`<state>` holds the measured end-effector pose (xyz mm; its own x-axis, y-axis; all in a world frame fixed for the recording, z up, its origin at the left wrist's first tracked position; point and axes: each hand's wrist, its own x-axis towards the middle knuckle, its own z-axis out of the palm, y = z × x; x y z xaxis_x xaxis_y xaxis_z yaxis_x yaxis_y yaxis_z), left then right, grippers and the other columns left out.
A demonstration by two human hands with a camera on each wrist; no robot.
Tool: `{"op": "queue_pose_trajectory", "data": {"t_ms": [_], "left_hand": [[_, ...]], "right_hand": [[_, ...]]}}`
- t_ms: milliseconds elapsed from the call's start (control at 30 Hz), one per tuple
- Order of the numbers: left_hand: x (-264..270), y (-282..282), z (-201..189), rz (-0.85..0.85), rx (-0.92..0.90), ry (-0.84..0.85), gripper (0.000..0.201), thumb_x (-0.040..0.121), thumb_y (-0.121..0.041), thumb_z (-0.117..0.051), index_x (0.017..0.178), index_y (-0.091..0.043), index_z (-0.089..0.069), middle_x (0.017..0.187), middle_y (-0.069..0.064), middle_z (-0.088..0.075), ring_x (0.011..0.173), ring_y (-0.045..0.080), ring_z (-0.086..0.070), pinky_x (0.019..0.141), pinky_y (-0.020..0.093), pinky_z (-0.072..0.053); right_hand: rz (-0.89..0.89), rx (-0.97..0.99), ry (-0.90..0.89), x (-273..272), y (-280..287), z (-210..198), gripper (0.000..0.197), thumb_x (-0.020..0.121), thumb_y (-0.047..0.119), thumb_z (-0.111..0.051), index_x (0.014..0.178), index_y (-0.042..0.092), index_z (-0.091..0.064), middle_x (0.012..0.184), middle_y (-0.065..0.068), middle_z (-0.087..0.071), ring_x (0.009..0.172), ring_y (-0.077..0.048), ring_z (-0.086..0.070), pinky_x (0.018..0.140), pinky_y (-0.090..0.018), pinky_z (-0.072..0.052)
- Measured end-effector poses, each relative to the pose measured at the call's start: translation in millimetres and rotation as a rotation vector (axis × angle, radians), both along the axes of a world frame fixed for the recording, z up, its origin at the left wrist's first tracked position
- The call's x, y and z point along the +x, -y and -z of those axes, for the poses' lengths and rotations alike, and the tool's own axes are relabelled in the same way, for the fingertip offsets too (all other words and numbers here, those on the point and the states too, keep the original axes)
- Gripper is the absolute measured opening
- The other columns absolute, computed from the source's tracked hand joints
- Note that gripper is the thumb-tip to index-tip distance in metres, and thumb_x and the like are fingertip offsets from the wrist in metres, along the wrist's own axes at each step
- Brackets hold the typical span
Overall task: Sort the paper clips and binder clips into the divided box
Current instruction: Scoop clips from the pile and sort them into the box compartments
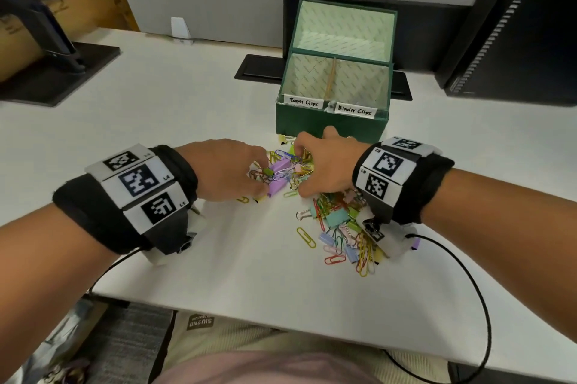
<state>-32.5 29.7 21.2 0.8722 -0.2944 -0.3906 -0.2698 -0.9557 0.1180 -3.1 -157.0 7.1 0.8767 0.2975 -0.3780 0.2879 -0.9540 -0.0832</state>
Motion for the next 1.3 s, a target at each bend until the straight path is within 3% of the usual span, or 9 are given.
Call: {"op": "queue_pose_trajectory", "data": {"t_ms": [233,333,433,633,800,1000,1100,1167,1300], "left_hand": [[-5.5,4.3,1.4,0.002,-0.047,0.015,0.041,0.086,-0.059,-0.051,0.12,-0.036,-0.052,0.109,-0.007,-0.059,0.099,0.017,-0.055,0.089,0.033,-0.047],[-3.9,7.8,2.5,-0.031,-0.188,0.066,0.033,0.088,-0.051,-0.055,0.117,-0.037,-0.054,0.109,-0.011,-0.06,0.094,0.013,-0.056,0.085,0.03,-0.049],[-0.3,16.0,6.1,-0.115,-0.481,0.138,0.022,0.09,-0.037,-0.06,0.112,-0.034,-0.059,0.106,-0.012,-0.059,0.092,0.011,-0.058,0.079,0.025,-0.047],[7.7,44.1,19.2,-0.397,-1.116,0.108,0.018,0.094,-0.023,-0.056,0.11,-0.021,-0.064,0.098,-0.008,-0.063,0.088,0.008,-0.059,0.082,0.027,-0.049],[15.1,72.9,27.0,-0.704,-1.507,-0.194,0.031,0.098,-0.035,-0.049,0.113,-0.011,-0.062,0.103,0.007,-0.063,0.094,0.023,-0.06,0.088,0.031,-0.049],[20.9,84.6,24.3,-0.827,-1.918,-0.459,0.044,0.1,-0.043,-0.04,0.109,-0.005,-0.06,0.098,0.017,-0.061,0.075,0.021,-0.06,0.071,0.026,-0.05],[18.4,83.1,22.1,-0.863,-2.202,-0.694,0.042,0.102,-0.037,-0.037,0.125,-0.007,-0.055,0.121,0.021,-0.06,0.095,0.031,-0.062,0.095,0.044,-0.048],[14.6,83.0,19.4,-0.877,-2.281,-0.756,0.04,0.102,-0.026,-0.029,0.128,-0.008,-0.054,0.128,0.024,-0.056,0.113,0.038,-0.055,0.097,0.054,-0.045],[3.7,89.2,15.2,-0.914,-2.346,-0.622,0.035,0.099,-0.002,-0.014,0.095,-0.001,-0.049,0.105,0.038,-0.047,0.123,0.056,-0.039,0.108,0.056,-0.03]], "right_hand": [[-0.04,0.022,0.085,9.2,6.8,2.7,0.042,0.074,0.025,-0.075,0.111,0.024,-0.056,0.11,-0.006,-0.044,0.085,-0.025,-0.051,0.068,-0.028,-0.042],[-0.029,0.049,0.1,11.2,8.6,0.4,0.031,0.073,0.021,-0.075,0.064,0.019,-0.046,0.075,0.0,-0.041,0.074,-0.022,-0.047,0.058,-0.026,-0.038],[-0.011,0.138,0.084,15.7,13.8,0.4,0.037,0.071,0.016,-0.074,0.052,0.016,-0.042,0.058,-0.001,-0.04,0.06,-0.018,-0.041,0.056,-0.028,-0.041],[0.102,0.388,-0.026,16.8,31.9,-25.6,0.015,0.077,0.008,-0.071,0.069,0.011,-0.06,0.058,0.001,-0.055,0.041,-0.003,-0.05,0.04,-0.015,-0.042],[0.169,0.557,-0.04,14.4,34.2,-62.5,0.019,0.077,0.0,-0.067,0.068,0.013,-0.058,0.056,0.001,-0.058,0.044,-0.009,-0.058,0.046,-0.019,-0.047],[0.063,0.662,-0.118,6.2,15.1,-87.1,0.02,0.081,-0.003,-0.066,0.068,0.011,-0.058,0.07,-0.012,-0.061,0.054,-0.017,-0.061,0.058,-0.027,-0.058],[-0.031,0.551,-0.106,2.7,0.4,-82.7,0.015,0.079,0.006,-0.071,0.072,0.014,-0.061,0.079,-0.012,-0.069,0.059,-0.019,-0.066,0.065,-0.034,-0.058],[-0.082,0.453,-0.087,0.8,-7.7,-77.7,0.012,0.077,0.011,-0.073,0.078,0.019,-0.064,0.081,-0.002,-0.071,0.062,-0.017,-0.067,0.067,-0.033,-0.059],[-0.174,0.309,-0.046,-1.5,-14.7,-75.1,0.032,0.072,0.027,-0.081,0.1,0.029,-0.066,0.103,0.007,-0.068,0.089,-0.014,-0.067,0.081,-0.033,-0.057]]}}
